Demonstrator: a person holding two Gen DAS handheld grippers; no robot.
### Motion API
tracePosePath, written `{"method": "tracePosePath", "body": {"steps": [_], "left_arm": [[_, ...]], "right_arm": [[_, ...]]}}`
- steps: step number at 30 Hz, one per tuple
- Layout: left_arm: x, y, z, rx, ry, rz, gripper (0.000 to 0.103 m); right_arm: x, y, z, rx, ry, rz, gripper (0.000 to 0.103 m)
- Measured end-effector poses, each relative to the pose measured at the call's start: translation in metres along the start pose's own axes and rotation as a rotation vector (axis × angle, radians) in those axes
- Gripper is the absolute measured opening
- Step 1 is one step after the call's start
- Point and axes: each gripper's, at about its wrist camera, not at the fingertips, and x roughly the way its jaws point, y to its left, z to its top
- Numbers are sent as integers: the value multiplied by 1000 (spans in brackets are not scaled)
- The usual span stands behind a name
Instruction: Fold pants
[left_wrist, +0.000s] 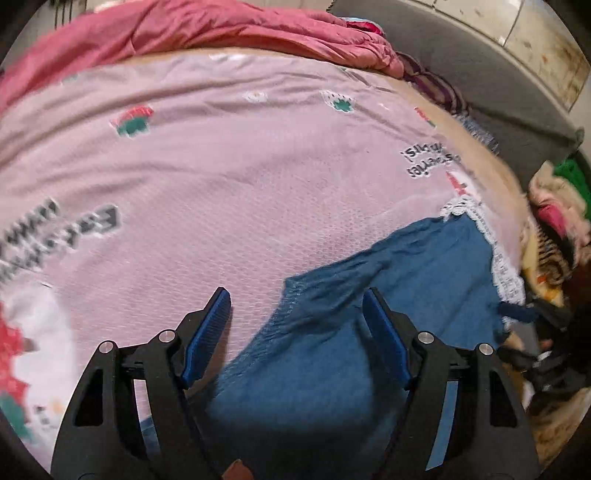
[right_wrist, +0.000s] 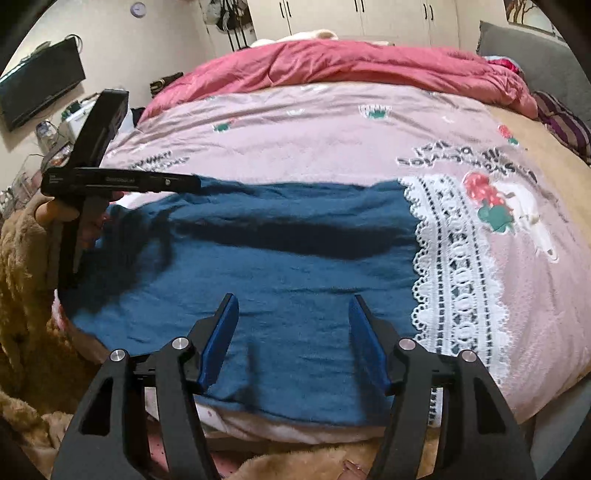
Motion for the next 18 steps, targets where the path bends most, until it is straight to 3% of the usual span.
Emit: {"method": "tracePosePath", "body": {"steps": [3, 5, 6, 12, 18], "left_arm": [[12, 2, 2, 0, 24, 7, 45], [16, 1, 3, -7, 30, 10, 14], [15, 2, 3, -19, 33, -12, 7], [-6, 4, 15, -44, -74, -41, 3], [26, 5, 4, 5, -29, 61, 5]], "right_arm": [[14, -1, -2, 21, 32, 2, 61], [23, 0, -5, 27, 49, -18, 61], [24, 1, -6, 21, 48, -27, 62], [25, 6, -8, 14, 38, -55, 62], [28, 6, -9, 17, 39, -57, 63]]}}
